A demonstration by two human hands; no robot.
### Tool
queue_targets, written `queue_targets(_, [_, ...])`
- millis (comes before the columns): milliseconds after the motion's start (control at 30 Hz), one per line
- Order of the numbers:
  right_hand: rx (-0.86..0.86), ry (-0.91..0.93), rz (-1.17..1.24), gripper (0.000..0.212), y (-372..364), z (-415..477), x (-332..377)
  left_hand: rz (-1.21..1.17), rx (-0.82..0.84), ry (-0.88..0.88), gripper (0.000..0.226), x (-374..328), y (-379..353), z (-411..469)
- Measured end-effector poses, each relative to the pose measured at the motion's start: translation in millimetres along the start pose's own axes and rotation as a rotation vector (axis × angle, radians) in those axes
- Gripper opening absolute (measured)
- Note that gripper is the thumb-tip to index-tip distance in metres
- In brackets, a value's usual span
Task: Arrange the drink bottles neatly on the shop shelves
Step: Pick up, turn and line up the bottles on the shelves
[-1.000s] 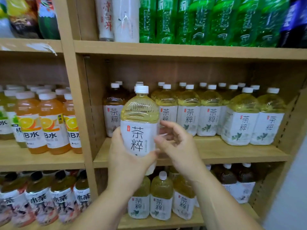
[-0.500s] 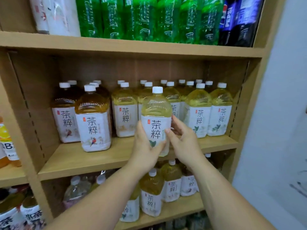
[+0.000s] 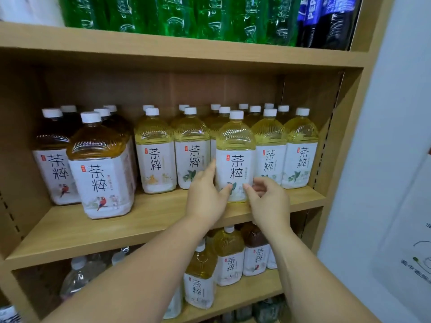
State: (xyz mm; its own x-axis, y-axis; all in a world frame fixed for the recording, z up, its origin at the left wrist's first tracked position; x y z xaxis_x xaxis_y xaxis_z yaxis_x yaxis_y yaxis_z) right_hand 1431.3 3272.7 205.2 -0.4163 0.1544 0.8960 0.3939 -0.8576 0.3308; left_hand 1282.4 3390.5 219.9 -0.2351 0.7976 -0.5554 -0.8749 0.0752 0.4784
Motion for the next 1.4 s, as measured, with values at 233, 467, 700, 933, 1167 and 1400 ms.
queue_targets(233, [-0.060, -0.071, -0.042, 0.018, -2.5, 17.1, -11.5, -0.010, -0.058, 0.001, 0.065, 4.9, -8.0, 9.2])
queue_targets(467, [-0.055, -0.077, -0.111, 0.015, -5.1, 12.9, -4.4, -0.059, -0.042, 0.038, 0.067, 2.5, -5.6, 12.5])
queue_targets(700, [-0.069, 0.077, 0.179, 0.006, 14.5, -67.6, -18.6, -0.152, -0.271, -0.120, 0.027, -7.2, 81.2, -81.5])
queue_targets(933, [0.255, -0.102, 0.074, 0.005, -75.0, -140.4, -94.9, 0.143, -0.253, 0.230, 0.024, 115.3, 145.0, -225.3])
queue_targets(1167, [0.184, -0.192, -0.061, 0.052, -118.0, -145.1, -116.1, 0.228, -0.016, 0.463, 0.046, 172.4, 140.0, -270.1])
queue_targets(1400, [0.384, -0.148, -0.307, 0.089, -148.4, -120.2, -133.9, 0.180, 0.117, 0.434, 0.075, 167.4, 108.0, -259.4])
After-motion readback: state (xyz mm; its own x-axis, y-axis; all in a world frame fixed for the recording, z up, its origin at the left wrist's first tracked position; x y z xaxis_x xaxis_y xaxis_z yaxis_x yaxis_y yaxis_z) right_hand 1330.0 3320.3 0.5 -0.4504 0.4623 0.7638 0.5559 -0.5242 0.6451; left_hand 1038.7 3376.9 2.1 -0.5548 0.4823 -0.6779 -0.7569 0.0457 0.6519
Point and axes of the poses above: each hand's wrist, its own z-axis towards the middle knuckle, its own y-axis out of the back of the hand, x = y × z, the point moved 9 cm from there along z, towards the middle knuckle, and after that the axes turned 12 degrees about -y, right-handed, at the moved point
